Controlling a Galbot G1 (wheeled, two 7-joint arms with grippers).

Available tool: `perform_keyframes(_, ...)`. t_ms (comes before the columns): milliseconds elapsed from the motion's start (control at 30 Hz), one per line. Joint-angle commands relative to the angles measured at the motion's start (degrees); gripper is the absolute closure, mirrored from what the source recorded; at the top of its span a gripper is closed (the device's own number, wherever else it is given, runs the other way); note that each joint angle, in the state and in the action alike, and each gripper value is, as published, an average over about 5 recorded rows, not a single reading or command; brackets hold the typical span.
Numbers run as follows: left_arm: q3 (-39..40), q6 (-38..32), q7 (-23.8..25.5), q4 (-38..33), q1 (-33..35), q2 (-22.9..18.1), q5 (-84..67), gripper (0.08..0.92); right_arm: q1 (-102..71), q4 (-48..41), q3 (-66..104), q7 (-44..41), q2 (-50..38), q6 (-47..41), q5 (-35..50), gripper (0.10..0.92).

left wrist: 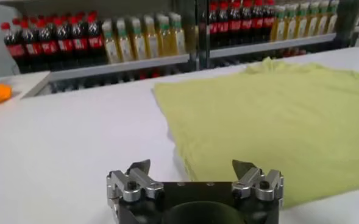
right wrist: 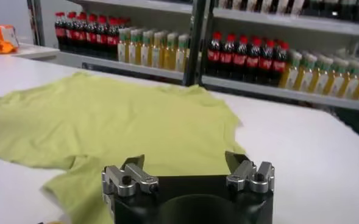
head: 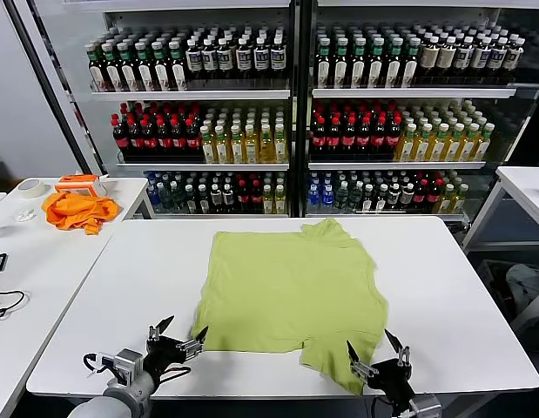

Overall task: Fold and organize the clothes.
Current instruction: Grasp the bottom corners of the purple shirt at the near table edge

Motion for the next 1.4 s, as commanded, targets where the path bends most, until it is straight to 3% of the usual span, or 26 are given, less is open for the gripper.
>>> perform_keyframes(33,-0.6,2.9,-0.5,0.2,1.4,-0.3,0.3,0.177,-1.8,-0.2,-1.8,1.5,0.9,0.0,0.2,0.203)
perform_keyframes(500,0.0,2.4,-0.9,0.2,0.6,-1.2,-0.7,0.177,-1.4,-0.7,-3.2,3.3,1.3,-1.0,1.7,0.206)
perform_keyframes(700,0.6,2.3,-0.9,0.7,0.9,-1.6,-1.6,0.189,-0.9,-0.9,-3.7,4.1,1.1,-1.5,4.4,0.320)
perform_keyframes(1233,3.3,1.9,-1.3,0.6,0.9,-2.9,-2.7,0.622,-0.1,-0.9,-4.0,4.4,0.7,-1.3,5.6,0.788)
perform_keyframes(1400,3.1,0.4,-1.8,-0.5,0.5,-2.2,-4.9,0.769,-0.4,1.6,-2.9,3.5,-0.3,-0.9,6.4,0.899)
